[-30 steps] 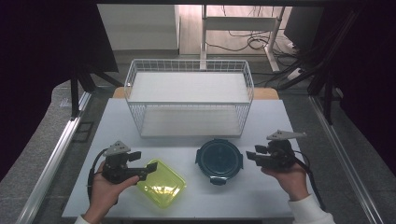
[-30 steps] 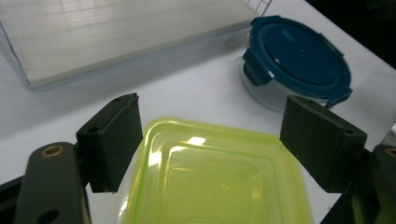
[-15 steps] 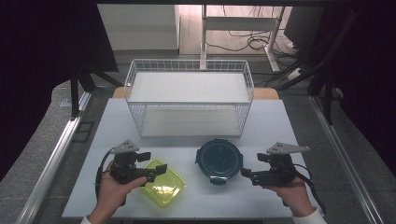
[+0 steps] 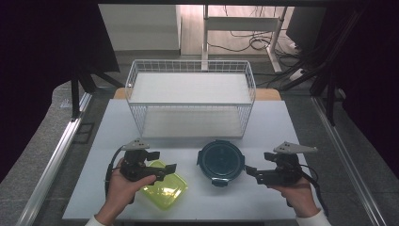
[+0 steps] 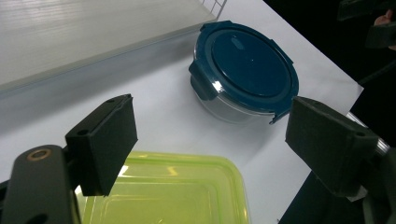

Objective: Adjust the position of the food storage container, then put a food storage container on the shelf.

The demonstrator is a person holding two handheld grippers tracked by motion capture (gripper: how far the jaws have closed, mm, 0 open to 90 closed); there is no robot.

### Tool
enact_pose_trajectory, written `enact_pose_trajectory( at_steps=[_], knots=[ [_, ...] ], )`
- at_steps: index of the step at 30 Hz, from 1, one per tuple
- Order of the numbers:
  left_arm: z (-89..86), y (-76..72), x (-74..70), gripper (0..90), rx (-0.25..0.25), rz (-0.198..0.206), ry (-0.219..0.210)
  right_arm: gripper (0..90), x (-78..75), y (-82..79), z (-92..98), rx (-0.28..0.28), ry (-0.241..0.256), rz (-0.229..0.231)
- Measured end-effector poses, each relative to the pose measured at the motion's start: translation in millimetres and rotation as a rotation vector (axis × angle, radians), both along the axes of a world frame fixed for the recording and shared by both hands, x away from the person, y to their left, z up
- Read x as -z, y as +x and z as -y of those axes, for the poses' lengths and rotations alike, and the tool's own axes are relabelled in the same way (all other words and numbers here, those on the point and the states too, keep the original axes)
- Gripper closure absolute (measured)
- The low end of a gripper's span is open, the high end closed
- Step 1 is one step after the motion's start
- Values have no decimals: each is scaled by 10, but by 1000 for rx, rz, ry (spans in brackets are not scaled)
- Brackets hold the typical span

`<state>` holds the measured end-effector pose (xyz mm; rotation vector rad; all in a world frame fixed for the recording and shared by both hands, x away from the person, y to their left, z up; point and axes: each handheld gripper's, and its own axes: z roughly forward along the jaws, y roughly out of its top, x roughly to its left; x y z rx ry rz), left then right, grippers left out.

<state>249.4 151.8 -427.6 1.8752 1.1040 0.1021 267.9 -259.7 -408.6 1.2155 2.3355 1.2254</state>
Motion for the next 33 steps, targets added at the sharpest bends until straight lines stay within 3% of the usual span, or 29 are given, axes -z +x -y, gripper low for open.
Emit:
enact_pose_trajectory(
  at_steps=[8, 16, 23, 31, 33],
  knots=[
    [109, 149, -52, 139, 19, -21, -40, 100, 26, 21, -29, -5, 29, -22],
    [317, 351, -42, 72, 41, -82, -64, 100, 144, 141, -51, -13, 58, -85],
    [471, 572, 43, 64, 63, -153, -88, 99, 285, 315, 5, 18, 100, -150],
    [651, 811, 208, 68, 85, -239, -125, 83, 414, 423, -68, 31, 118, -207],
    [684, 853, 251, 71, 88, -255, -116, 77, 453, 443, -64, 36, 128, -226]
  ],
)
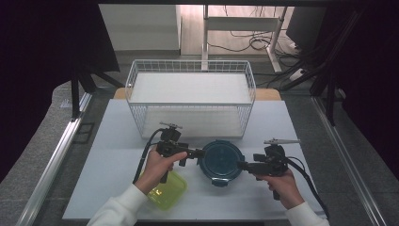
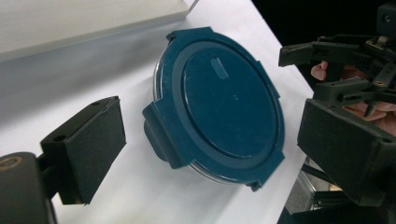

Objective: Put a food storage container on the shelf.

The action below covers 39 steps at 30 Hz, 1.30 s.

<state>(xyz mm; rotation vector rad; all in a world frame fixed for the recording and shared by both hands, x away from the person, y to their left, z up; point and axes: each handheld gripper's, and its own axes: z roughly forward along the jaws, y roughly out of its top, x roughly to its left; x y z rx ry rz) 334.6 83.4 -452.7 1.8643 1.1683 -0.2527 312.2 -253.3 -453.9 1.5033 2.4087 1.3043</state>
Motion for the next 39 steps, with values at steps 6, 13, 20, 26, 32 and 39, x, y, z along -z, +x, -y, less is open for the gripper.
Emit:
enact_pose_trajectory(
  at_steps=[6, 13, 20, 26, 32, 39],
  knots=[
    [67, 99, 129, 77, 12, -43, 5, 71, 90, 54, 40, 25, 24, -39],
    [171, 172, 277, 98, 29, -86, -5, 71, 164, 97, 47, 43, 47, -75],
    [194, 202, 352, 103, 45, -117, -15, 78, 254, 137, 42, 55, 91, -128],
    [184, 207, 431, 104, 49, -147, -35, 90, 311, 151, -12, 50, 102, -155],
    [194, 195, 494, 112, 45, -164, -30, 109, 362, 161, -49, 44, 108, -172],
    [238, 176, 538, 149, 59, -195, -28, 129, 418, 179, -79, 53, 139, -218]
  ],
)
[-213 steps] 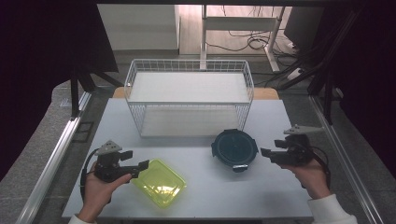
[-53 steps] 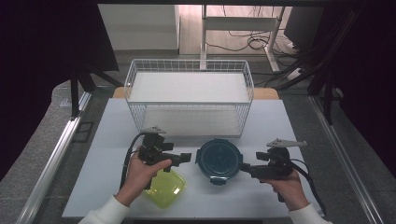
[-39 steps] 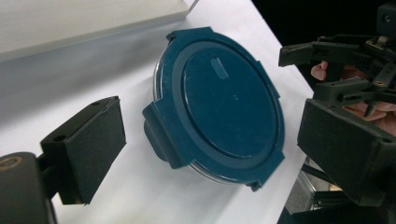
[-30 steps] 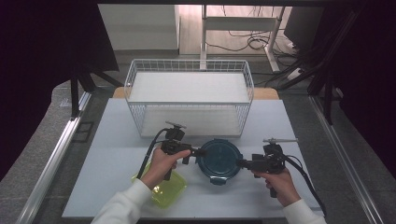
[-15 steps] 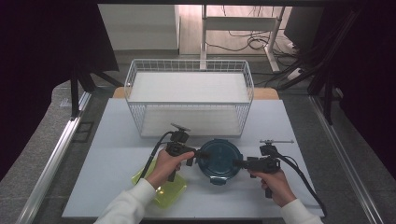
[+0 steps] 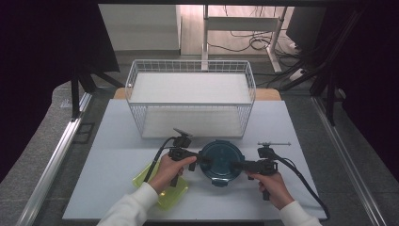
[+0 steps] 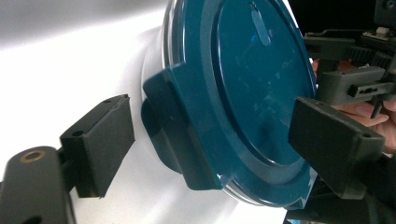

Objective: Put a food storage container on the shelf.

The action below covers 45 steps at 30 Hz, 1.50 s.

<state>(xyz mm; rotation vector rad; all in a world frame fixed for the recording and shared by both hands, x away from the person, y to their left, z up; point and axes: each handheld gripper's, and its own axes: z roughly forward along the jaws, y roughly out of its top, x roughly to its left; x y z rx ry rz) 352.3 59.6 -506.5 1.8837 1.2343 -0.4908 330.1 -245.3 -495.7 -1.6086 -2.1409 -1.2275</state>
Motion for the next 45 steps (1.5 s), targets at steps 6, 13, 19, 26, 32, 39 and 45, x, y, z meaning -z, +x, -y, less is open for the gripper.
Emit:
enact_pose_trajectory(
  at_steps=[6, 13, 19, 26, 32, 39, 45],
  knots=[
    [31, -23, 14, 211, 24, -6, 8, 191, 41, -8, -38, -8, 25, -31],
    [-4, -1, 34, 270, -25, -56, -32, 230, 48, 2, -45, 39, 59, -96],
    [-24, -30, -2, 318, -43, -64, -45, 281, 27, -18, -11, 66, 76, -108],
    [-29, -118, -46, 376, -85, -44, -69, 310, 2, -77, 20, 105, 94, -118],
    [-14, -172, -90, 385, -79, -10, -58, 317, -24, -135, 19, 121, 91, -106],
    [-7, -203, -124, 398, -76, 9, -52, 333, -63, -168, 26, 143, 92, -100],
    [16, -210, -135, 398, -68, 8, -52, 332, -93, -175, 34, 144, 79, -78]
  ],
)
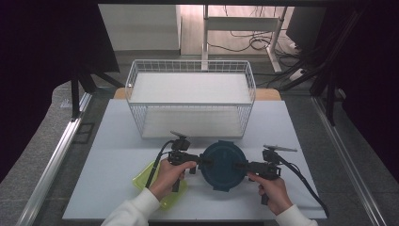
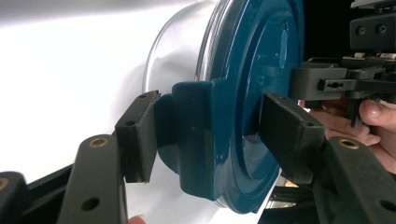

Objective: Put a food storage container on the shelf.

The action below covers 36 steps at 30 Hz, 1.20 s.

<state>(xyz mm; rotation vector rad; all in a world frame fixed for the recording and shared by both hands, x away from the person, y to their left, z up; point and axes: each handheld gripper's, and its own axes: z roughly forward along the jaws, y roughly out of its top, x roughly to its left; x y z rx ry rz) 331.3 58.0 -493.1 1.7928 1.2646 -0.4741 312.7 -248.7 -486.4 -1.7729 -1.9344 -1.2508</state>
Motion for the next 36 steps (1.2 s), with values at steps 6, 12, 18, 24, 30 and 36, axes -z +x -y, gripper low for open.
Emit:
enact_pose_trajectory(
  at_steps=[6, 12, 18, 24, 30, 36],
  knots=[
    [15, -9, -40, 397, 2, 4, -8, 330, -79, -16, 0, -3, -21, 30],
    [17, -24, -100, 397, 12, 21, -2, 330, -139, -35, 3, -8, -29, 50],
    [5, -26, -193, 397, 8, 34, -8, 330, -234, -43, -7, -14, -36, 80],
    [-33, -38, -305, 399, 3, 54, 4, 329, -308, -29, -36, -25, -20, 82],
    [-115, -37, -352, 401, -1, 60, -16, 329, -415, -2, -105, -40, -43, 100],
    [-170, -28, -447, 403, -11, 78, -20, 328, -523, 35, -169, -49, -52, 118]
  ],
)
